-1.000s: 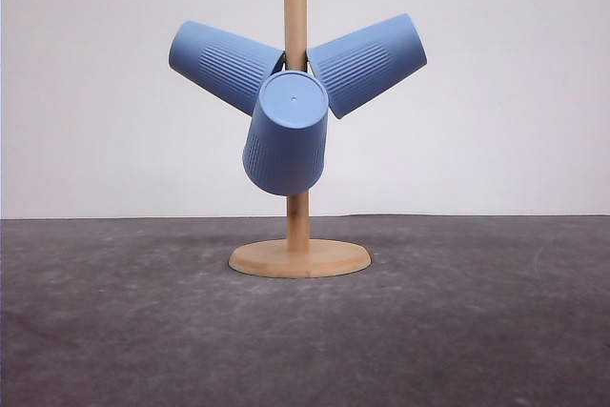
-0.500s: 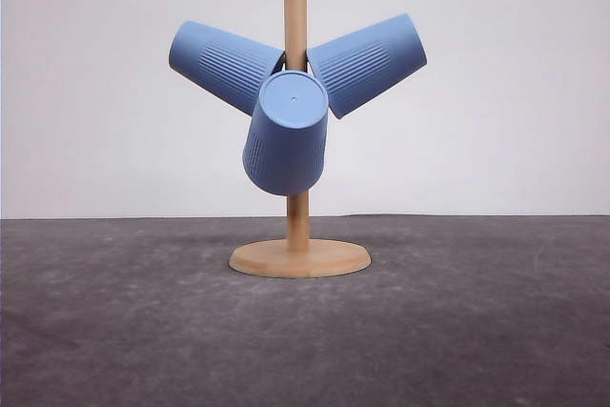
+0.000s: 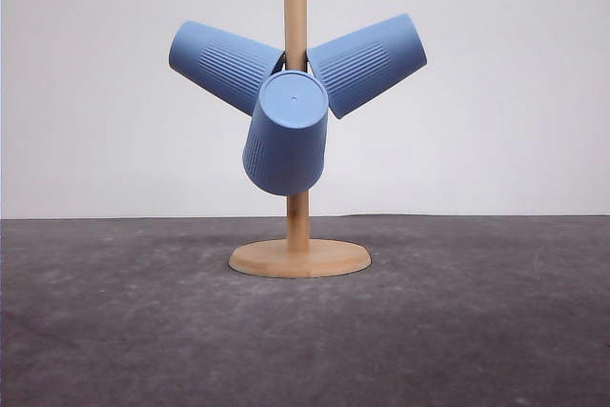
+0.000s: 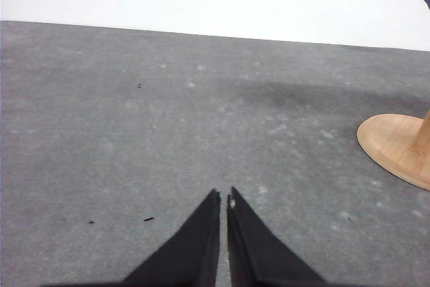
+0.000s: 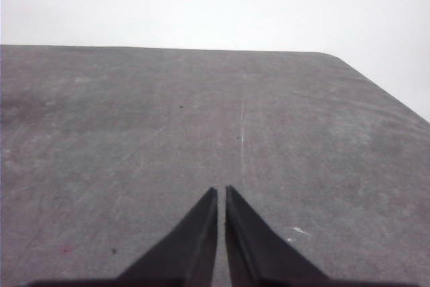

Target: Place three cups

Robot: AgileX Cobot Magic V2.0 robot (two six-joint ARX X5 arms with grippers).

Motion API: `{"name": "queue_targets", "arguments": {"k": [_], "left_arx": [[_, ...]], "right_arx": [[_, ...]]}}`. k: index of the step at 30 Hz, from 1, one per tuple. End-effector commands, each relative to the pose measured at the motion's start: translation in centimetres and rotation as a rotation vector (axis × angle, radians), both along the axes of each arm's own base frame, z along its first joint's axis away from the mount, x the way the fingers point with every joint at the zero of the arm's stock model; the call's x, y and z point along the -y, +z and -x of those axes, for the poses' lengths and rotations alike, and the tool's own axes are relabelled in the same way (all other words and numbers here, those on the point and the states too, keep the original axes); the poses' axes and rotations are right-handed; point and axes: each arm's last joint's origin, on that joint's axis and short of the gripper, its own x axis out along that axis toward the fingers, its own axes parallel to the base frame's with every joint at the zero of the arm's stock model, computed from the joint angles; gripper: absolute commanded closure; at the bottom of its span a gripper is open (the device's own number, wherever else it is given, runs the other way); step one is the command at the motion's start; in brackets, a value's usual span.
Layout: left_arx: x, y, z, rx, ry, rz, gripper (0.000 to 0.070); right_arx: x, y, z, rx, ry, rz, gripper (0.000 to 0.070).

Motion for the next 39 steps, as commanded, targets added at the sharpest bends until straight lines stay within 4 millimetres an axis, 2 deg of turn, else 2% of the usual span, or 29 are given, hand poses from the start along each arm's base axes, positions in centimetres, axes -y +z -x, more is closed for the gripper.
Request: {"name": "queue_targets", "arguments": {"k": [1, 39], "left_arx": [[-0.02, -0.3, -0.08, 0.001, 0.003, -0.001, 0.07], [-0.02, -0.3, -0.08, 0.001, 0.003, -0.001, 0.07]], "right_arx": [[0.02, 0.03, -0.02, 0.012, -0.004, -0.016, 0.0684], [0.02, 0.03, -0.02, 0.012, -0.004, -0.016, 0.0684]]}}
